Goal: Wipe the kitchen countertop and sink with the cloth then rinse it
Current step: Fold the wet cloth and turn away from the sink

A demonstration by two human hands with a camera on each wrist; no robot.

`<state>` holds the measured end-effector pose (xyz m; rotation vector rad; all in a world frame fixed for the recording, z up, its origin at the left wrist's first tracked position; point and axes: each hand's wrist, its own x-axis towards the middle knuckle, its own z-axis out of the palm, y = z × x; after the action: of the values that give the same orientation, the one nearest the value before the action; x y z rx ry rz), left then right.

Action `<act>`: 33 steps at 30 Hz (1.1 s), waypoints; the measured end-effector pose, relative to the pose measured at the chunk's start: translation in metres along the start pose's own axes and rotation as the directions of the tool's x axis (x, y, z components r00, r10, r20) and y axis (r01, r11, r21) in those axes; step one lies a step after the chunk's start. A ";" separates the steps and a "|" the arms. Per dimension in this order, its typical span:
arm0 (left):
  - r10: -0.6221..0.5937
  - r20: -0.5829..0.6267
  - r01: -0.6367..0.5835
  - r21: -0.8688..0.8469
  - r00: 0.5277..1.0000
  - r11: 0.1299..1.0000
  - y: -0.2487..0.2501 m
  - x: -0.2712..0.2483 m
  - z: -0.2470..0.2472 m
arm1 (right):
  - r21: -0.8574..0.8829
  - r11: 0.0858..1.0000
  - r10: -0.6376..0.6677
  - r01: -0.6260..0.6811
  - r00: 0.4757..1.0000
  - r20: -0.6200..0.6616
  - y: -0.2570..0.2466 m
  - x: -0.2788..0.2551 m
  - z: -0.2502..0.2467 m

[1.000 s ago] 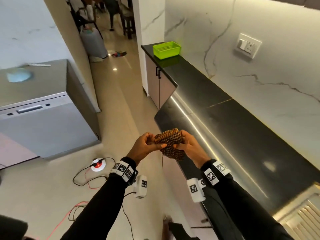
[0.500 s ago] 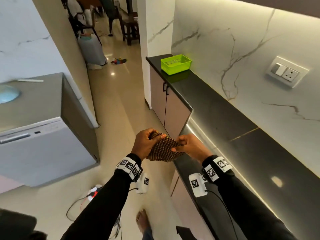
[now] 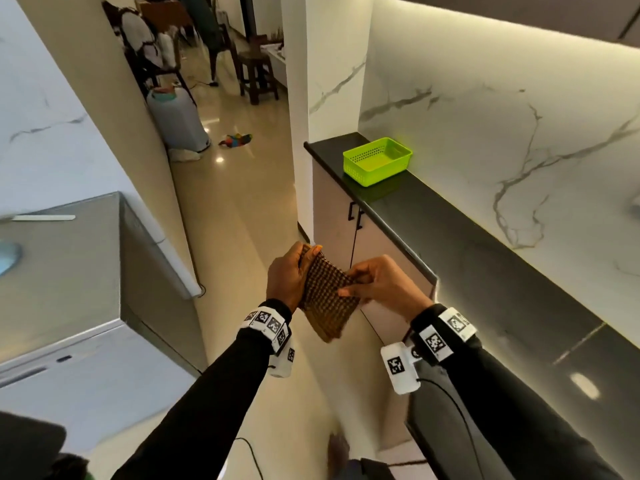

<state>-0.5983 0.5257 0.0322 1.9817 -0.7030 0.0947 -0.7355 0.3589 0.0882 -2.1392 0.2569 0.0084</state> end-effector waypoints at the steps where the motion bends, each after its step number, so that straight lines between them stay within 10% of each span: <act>1: 0.015 0.007 -0.015 0.016 1.000 1.000 -0.005 0.010 0.000 | -0.069 0.998 -0.008 0.005 0.999 -0.049 0.000 0.012 -0.003; 8: 0.110 0.062 -0.115 0.077 0.992 0.990 -0.071 0.140 0.012 | 0.133 0.991 0.034 -0.022 0.996 -0.083 0.025 0.145 -0.023; 19: -0.119 0.063 0.129 -0.170 0.991 0.977 -0.120 0.348 0.052 | 0.657 0.751 0.176 -0.060 0.978 -0.112 0.039 0.335 -0.054; 25: -0.274 0.291 0.318 -0.115 0.917 0.941 -0.177 0.447 0.095 | 0.451 0.877 0.343 -0.167 0.874 -0.343 0.062 0.418 -0.069; 29: -0.022 0.285 0.078 -0.186 0.958 0.979 -0.192 0.509 0.120 | 0.526 0.849 0.291 -0.043 0.870 -0.398 0.065 0.462 -0.084; 33: 0.304 0.395 -0.268 -0.146 0.867 0.952 -0.197 0.569 0.146 | 0.492 0.868 0.387 -0.063 0.705 -0.594 0.076 0.505 -0.106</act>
<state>-0.0588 0.2231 0.0030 1.8155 -1.2567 -0.1834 -0.2658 0.1395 0.0304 -1.5545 0.8794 -0.6499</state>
